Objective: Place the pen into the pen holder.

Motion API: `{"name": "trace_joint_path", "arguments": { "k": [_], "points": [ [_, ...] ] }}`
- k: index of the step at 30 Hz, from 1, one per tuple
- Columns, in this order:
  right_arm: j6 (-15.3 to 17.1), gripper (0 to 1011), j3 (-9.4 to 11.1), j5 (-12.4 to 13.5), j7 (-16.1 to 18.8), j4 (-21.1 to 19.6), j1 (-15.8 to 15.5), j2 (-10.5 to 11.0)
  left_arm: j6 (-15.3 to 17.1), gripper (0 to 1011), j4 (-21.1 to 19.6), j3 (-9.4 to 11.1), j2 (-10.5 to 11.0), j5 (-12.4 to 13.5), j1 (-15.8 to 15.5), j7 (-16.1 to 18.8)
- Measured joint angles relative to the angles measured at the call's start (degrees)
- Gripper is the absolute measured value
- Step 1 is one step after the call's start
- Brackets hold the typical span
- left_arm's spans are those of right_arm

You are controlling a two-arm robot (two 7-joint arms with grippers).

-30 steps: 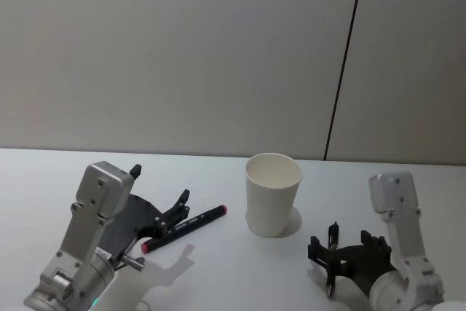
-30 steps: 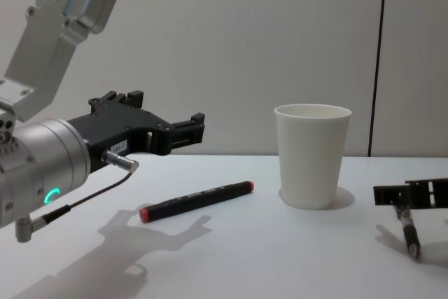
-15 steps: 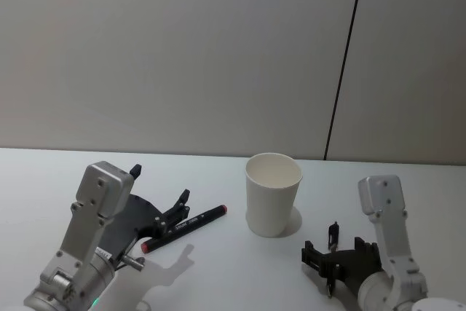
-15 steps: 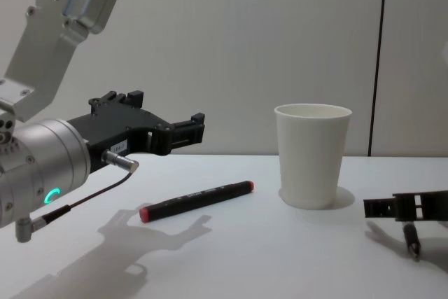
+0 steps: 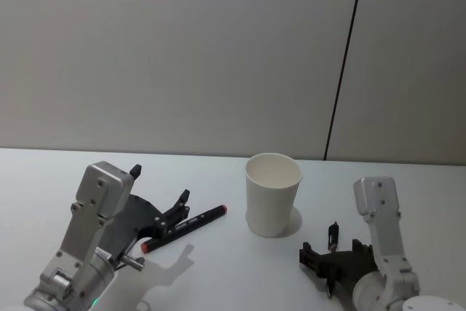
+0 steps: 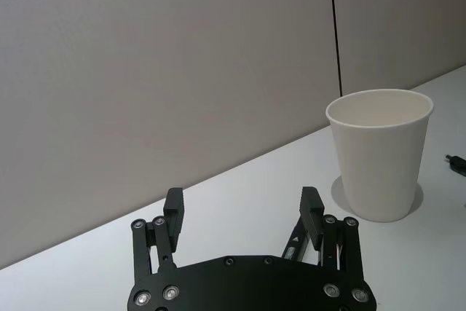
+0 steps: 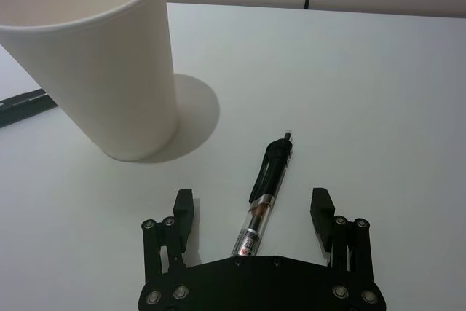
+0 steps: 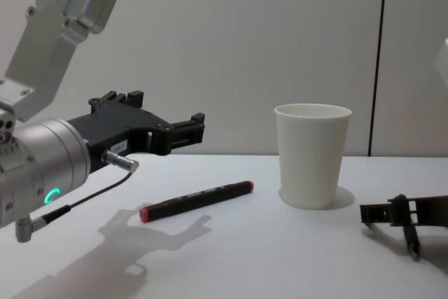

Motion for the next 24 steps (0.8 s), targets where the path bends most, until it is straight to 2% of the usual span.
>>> {"name": "trace_joint_path", "arguments": {
  "k": [7, 19, 20, 22, 24],
  "points": [
    [-0.1, 978, 0.1, -0.2, -0.1, 0.5, 0.2, -0.3, 0.0, 1003, 0.0, 0.0, 0.0, 0.0, 0.0, 0.0],
    [-0.3, 658, 0.1, -0.4, -0.3, 0.9, 0.4, -0.6, 0.0, 1003, 0.0, 0.0, 0.0, 0.0, 0.0, 0.0],
    [-0.3, 598, 0.1, -0.4, -0.3, 0.9, 0.4, -0.6, 0.0, 1003, 0.0, 0.0, 0.0, 0.0, 0.0, 0.0],
    [-0.3, 563, 0.1, -0.4, -0.3, 0.9, 0.4, -0.6, 0.0, 1003, 0.0, 0.0, 0.0, 0.0, 0.0, 0.0],
    [-0.3, 475, 0.1, -0.5, -0.3, 1.0, 0.4, -0.7, 0.0, 1003, 0.0, 0.0, 0.0, 0.0, 0.0, 0.0]
  ]
}}
